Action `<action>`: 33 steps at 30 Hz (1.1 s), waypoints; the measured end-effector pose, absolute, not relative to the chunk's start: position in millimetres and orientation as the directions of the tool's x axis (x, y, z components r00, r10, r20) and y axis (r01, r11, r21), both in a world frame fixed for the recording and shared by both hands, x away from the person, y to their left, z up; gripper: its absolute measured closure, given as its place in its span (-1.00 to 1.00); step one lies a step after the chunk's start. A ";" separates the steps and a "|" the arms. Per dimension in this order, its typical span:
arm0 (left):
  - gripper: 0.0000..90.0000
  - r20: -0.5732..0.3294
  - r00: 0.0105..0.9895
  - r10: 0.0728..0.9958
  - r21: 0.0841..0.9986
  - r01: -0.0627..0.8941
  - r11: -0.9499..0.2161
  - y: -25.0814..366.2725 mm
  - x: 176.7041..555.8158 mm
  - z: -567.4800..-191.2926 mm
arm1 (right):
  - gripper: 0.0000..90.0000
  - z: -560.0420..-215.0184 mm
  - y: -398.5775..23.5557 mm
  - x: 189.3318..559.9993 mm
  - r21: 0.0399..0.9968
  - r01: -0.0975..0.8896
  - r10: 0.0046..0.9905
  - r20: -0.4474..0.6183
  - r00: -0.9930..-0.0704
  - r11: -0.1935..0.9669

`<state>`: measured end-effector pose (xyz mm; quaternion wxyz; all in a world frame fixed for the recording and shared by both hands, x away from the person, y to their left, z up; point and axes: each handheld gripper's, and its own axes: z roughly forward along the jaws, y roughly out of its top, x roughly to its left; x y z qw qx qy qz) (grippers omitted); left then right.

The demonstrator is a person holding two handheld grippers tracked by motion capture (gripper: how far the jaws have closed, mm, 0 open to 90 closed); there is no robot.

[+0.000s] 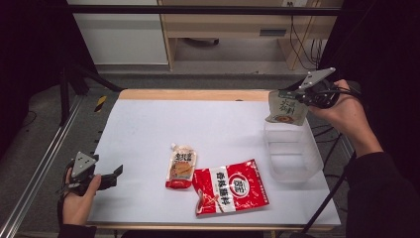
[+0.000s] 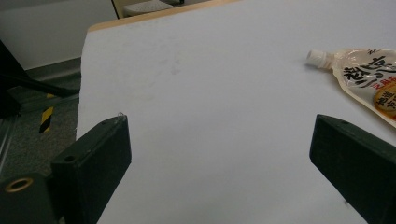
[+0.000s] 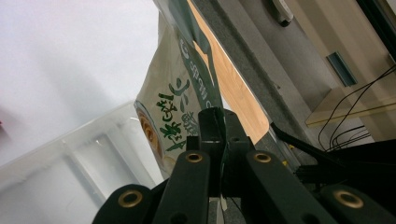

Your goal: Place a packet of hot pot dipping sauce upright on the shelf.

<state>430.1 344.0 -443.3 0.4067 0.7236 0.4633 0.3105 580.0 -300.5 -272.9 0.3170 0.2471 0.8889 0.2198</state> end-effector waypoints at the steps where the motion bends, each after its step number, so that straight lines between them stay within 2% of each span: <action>1: -0.88 0.072 0.377 0.923 0.876 0.418 -0.239 344.1 430.0 -443.2 | 1.00 -275.0 -303.0 582.0 0.548 0.306 0.583 -0.451 -0.676 0.778; 33: -0.85 0.074 0.369 0.926 0.882 0.409 -0.233 345.4 428.1 -440.4 | 1.00 -311.6 -301.7 597.5 0.523 0.331 0.562 -0.379 -0.736 0.786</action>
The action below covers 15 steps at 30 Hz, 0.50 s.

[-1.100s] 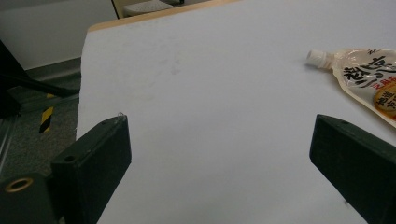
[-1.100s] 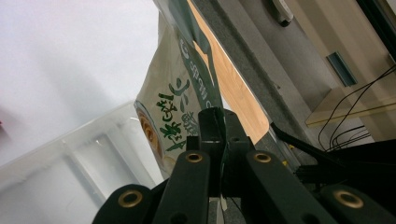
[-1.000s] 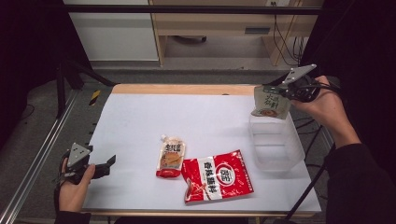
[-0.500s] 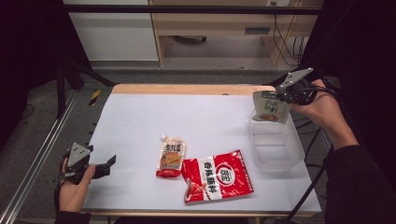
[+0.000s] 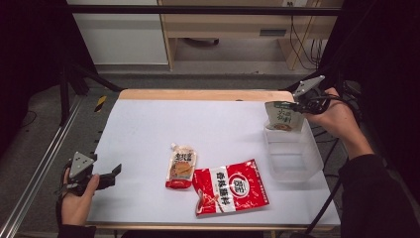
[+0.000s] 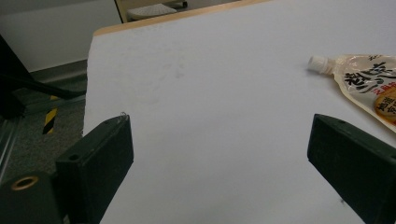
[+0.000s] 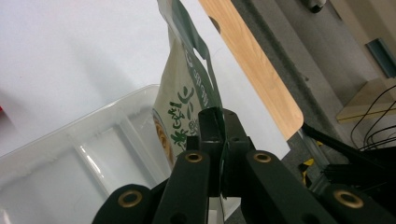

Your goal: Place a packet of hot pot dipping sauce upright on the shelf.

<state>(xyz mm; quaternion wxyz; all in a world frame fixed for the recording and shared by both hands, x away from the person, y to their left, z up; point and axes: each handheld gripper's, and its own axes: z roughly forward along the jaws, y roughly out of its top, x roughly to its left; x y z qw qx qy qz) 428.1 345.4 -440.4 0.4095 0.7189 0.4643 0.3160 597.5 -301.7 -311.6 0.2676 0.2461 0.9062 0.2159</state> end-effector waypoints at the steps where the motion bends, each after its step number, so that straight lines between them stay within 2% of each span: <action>1: -0.85 0.075 0.371 0.926 0.882 0.408 -0.235 344.8 428.2 -440.6 | 1.00 -313.1 -301.9 598.1 0.520 0.334 0.563 -0.379 -0.735 0.786; 8: -0.85 0.075 0.378 0.923 0.877 0.415 -0.241 343.5 428.9 -441.7 | 1.00 -322.4 -306.0 604.2 0.522 0.374 0.585 -0.326 -0.743 0.766; 15: -0.85 0.077 0.384 0.920 0.876 0.414 -0.246 342.4 429.0 -441.7 | 1.00 -328.0 -319.2 612.3 0.532 0.436 0.646 -0.311 -0.697 0.726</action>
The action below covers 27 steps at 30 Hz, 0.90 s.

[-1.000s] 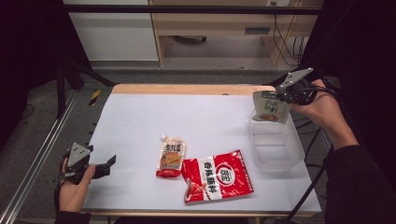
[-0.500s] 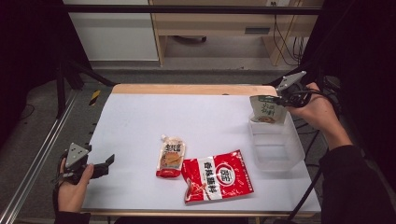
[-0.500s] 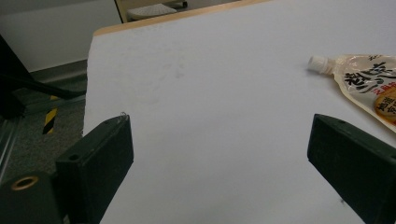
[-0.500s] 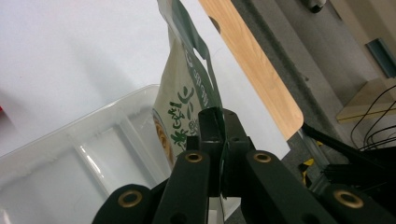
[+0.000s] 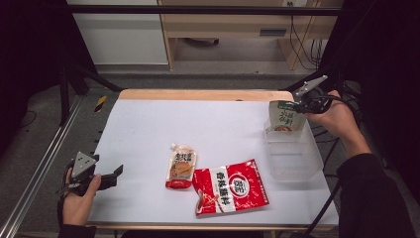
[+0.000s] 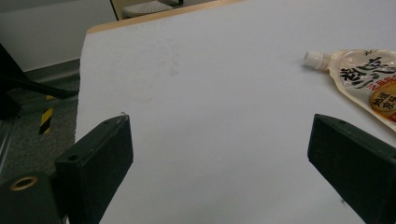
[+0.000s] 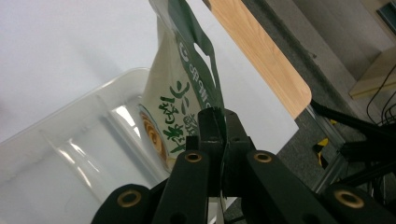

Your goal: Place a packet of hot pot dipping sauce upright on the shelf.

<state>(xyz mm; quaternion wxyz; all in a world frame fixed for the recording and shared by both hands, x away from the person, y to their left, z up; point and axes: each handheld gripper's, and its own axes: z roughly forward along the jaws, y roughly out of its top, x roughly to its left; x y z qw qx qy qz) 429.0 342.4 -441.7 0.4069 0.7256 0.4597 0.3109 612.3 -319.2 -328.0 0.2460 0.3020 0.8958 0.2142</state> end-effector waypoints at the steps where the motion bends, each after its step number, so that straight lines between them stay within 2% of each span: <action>1: -0.85 0.078 0.385 0.920 0.876 0.414 -0.247 342.3 428.9 -441.6 | 1.00 -329.0 -321.6 613.4 0.530 0.444 0.653 -0.312 -0.690 0.722; 8: -0.85 0.080 0.390 0.918 0.873 0.417 -0.253 341.2 429.5 -442.7 | 0.97 -338.1 -332.4 621.3 0.552 0.487 0.705 -0.298 -0.643 0.677; 11: -0.85 0.080 0.393 0.916 0.871 0.419 -0.256 340.4 429.5 -442.8 | 0.86 -339.8 -331.3 623.5 0.551 0.495 0.712 -0.297 -0.636 0.672; 17: -0.85 0.081 0.399 0.913 0.870 0.419 -0.260 339.1 429.7 -443.0 | 0.22 -339.2 -326.2 623.6 0.543 0.515 0.730 -0.316 -0.606 0.663; 27: -0.85 0.085 0.402 0.912 0.870 0.416 -0.265 338.2 429.6 -442.9 | -0.33 -332.6 -325.1 618.4 0.571 0.501 0.743 -0.341 -0.576 0.650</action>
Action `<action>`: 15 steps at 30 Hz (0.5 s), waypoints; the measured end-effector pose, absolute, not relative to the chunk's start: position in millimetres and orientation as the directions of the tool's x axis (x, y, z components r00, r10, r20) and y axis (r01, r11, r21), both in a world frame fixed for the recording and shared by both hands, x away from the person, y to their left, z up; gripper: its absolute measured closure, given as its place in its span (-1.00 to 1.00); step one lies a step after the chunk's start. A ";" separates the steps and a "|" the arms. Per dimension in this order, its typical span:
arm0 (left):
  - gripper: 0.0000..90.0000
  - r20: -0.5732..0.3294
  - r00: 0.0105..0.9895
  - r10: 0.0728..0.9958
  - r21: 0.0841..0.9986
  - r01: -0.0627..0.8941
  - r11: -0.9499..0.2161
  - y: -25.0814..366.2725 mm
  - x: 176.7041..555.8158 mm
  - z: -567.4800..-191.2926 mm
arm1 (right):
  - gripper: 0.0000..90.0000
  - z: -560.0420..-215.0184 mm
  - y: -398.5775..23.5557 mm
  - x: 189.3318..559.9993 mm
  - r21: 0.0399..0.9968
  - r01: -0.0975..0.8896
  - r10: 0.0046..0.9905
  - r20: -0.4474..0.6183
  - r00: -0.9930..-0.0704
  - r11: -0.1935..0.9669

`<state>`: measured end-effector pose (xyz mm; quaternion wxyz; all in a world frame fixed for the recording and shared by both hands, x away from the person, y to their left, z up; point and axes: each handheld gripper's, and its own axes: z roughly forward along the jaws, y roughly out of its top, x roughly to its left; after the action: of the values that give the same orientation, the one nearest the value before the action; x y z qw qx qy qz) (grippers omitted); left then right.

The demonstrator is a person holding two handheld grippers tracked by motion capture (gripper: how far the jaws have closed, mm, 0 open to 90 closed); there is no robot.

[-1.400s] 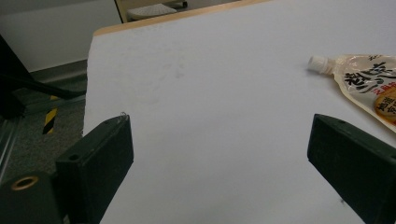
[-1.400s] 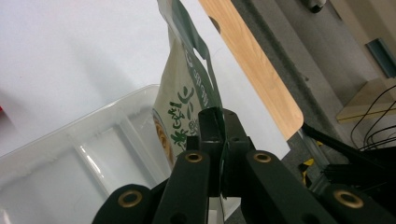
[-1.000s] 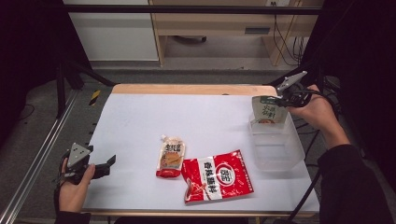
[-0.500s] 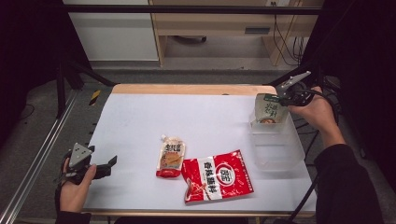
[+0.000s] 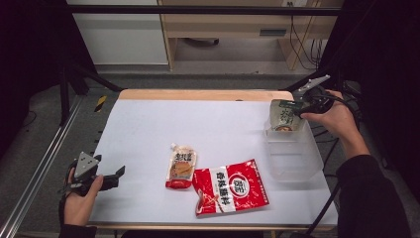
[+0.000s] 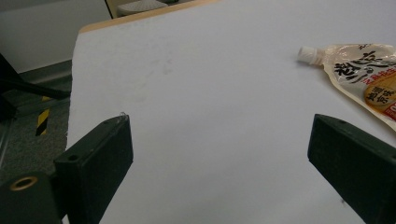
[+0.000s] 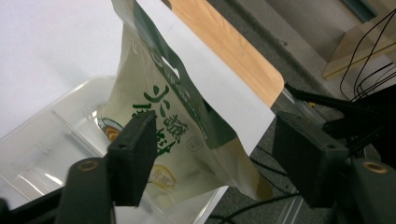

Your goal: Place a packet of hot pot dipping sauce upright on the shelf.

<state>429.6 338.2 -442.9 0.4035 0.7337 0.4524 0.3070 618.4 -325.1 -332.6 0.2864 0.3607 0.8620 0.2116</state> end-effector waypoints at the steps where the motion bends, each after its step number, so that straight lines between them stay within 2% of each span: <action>1: -0.85 0.085 0.402 0.911 0.870 0.416 -0.265 338.1 429.5 -442.8 | -0.37 -331.4 -324.9 617.5 0.578 0.497 0.745 -0.341 -0.574 0.647; 6: -0.85 0.085 0.417 0.905 0.867 0.417 -0.273 335.3 429.9 -442.7 | -0.50 -315.0 -316.3 601.9 0.618 0.447 0.741 -0.369 -0.560 0.646; 11: -0.85 0.097 0.445 0.890 0.862 0.410 -0.299 328.3 429.2 -441.8 | -0.66 -291.5 -293.3 563.7 0.689 0.343 0.728 -0.397 -0.559 0.639; 15: -0.85 0.104 0.468 0.878 0.854 0.410 -0.319 321.7 428.8 -441.9 | -0.74 -288.2 -267.3 532.9 0.713 0.272 0.698 -0.408 -0.588 0.646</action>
<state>428.8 321.7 -441.9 0.3998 0.7576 0.4250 0.2926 532.9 -267.3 -288.2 0.3493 0.2897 0.8373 0.3051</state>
